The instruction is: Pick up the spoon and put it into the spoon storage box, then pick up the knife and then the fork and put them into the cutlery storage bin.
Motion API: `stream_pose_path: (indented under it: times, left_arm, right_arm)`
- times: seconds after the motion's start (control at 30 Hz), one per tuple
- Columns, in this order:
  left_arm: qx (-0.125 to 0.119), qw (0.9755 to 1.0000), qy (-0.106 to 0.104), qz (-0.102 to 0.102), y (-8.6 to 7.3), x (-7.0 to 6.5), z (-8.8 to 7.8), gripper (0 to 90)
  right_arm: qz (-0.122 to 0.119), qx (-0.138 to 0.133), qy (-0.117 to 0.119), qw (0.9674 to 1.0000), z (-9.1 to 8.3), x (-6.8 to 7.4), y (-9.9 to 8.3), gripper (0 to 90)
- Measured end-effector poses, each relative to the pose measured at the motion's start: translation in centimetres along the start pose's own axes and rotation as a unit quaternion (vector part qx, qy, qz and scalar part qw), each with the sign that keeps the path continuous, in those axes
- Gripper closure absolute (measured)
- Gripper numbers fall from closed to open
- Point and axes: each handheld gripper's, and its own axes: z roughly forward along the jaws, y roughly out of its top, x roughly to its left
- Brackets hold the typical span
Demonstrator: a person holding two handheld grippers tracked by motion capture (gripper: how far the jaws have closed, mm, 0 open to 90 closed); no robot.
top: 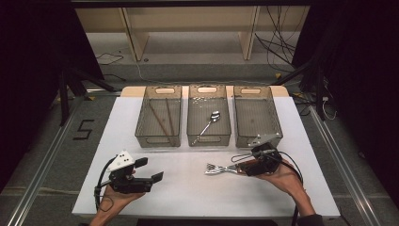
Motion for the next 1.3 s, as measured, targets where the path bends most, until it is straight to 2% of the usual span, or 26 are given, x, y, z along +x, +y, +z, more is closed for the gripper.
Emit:
stream_pose_path:
  times: [0.1,0.2,0.33,0.5,0.53,0.63,0.67,0.77,1.3]
  left_arm:
    - [-0.005,1.0000,0.004,-0.001,0.0,0.0,-0.1,16.2]
    - [-0.012,0.9999,0.005,-0.002,0.1,-0.1,-0.3,16.2]
    - [-0.016,0.9999,0.004,-0.002,0.1,-0.3,-0.5,16.2]
    - [-0.020,0.9998,0.002,-0.004,-0.1,-0.4,-0.7,16.2]
    - [-0.021,0.9998,0.003,-0.002,-0.2,-0.5,-0.9,16.2]
    - [-0.026,0.9996,0.003,-0.004,-0.2,-0.6,-1.2,16.2]
    - [-0.029,0.9996,0.003,-0.003,-0.3,-0.7,-1.3,16.2]
    - [-0.033,0.9994,0.003,-0.007,-0.4,-0.8,-1.4,16.2]
    - [-0.027,0.9996,0.001,-0.003,-0.6,-1.0,-1.3,16.1]
  right_arm:
    - [0.005,-0.001,0.000,1.0000,0.3,-0.2,0.2,26.1]
    - [0.012,-0.004,-0.009,0.9999,0.6,-0.3,0.5,32.7]
    - [0.030,-0.004,-0.018,0.9994,1.4,-0.7,0.9,46.9]
    - [0.034,-0.001,-0.030,0.9990,1.9,-1.1,1.0,63.6]
    - [0.036,0.002,-0.036,0.9987,2.2,-1.4,1.0,70.4]
    - [0.037,0.006,-0.045,0.9983,2.5,-1.6,1.0,80.7]
    - [0.037,0.006,-0.045,0.9983,2.5,-1.6,1.0,80.7]
    - [0.035,0.013,-0.055,0.9978,2.8,-1.8,1.0,88.8]
    - [0.033,0.064,-0.073,0.9947,4.4,-2.5,0.2,90.0]
